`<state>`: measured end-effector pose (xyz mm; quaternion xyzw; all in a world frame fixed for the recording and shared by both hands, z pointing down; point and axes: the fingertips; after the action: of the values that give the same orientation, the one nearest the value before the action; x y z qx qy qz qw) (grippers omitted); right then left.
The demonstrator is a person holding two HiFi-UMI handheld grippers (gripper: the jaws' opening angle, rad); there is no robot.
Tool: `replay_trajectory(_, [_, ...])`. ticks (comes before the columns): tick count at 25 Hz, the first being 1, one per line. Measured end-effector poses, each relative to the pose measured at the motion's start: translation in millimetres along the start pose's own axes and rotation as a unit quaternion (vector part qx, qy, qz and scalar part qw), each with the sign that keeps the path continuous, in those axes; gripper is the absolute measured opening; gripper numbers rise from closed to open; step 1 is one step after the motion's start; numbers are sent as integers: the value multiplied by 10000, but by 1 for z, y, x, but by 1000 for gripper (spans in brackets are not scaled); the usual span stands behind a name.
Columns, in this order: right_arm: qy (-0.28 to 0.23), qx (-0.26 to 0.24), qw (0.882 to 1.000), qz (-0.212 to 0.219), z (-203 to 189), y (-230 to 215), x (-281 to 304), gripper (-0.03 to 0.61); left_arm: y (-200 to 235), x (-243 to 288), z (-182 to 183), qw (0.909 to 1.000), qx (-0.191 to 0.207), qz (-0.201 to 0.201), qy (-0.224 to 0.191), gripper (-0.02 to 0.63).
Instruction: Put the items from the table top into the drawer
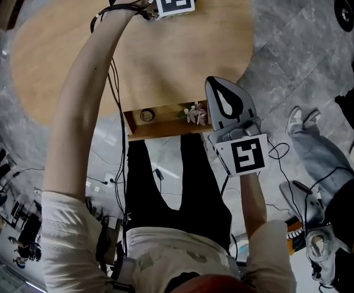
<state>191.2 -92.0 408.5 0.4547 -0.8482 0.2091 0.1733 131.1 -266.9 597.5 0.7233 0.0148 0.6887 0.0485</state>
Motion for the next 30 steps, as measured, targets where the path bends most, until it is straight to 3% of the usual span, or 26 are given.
replay_trajectory(4, [15,-60,10000,-14,0,0,-1,5,1,-1,0,9993,-214,158,-281,150])
replay_trajectory(9, [149,124,9998,-30,-3,2,-12,5,-8,-3,-2,9922,-815,264,-902,150])
replay_trajectory(12, [152,223,9996,-86,-2,5,-15,5,-10,-15,2,9847,-1022,500,-1322,150])
replay_trajectory(15, [164,124,9998,-81,1,14,-16,5,-16,-42,9,9701,-1266,820,-1902,150])
replay_trajectory(18, [135,3,9999,-48,7,30,-17,5,-27,-81,12,9477,-1477,1250,-2537,150])
replay_trajectory(21, [60,-111,9999,-56,17,47,-16,5,-46,-121,2,9191,-1822,1589,-3112,150])
replay_trajectory(23, [-7,-160,9998,-78,23,59,-16,5,-62,-151,-10,8947,-2122,1860,-3461,150])
replay_trajectory(27, [-124,-172,9997,-87,33,85,-18,5,-106,-208,-47,8360,-2815,2377,-4066,150])
replay_trajectory(30, [-170,-180,9997,-51,40,106,-18,5,-142,-240,-78,8054,-3123,2730,-4234,150])
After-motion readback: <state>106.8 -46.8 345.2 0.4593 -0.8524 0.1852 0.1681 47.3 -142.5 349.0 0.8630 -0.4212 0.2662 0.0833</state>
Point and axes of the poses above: the fingertips, and each gripper's own axes: x forward along the fingers, y to its left, z out of its top, and after that the axes turned 1 degree about -x, right-handed
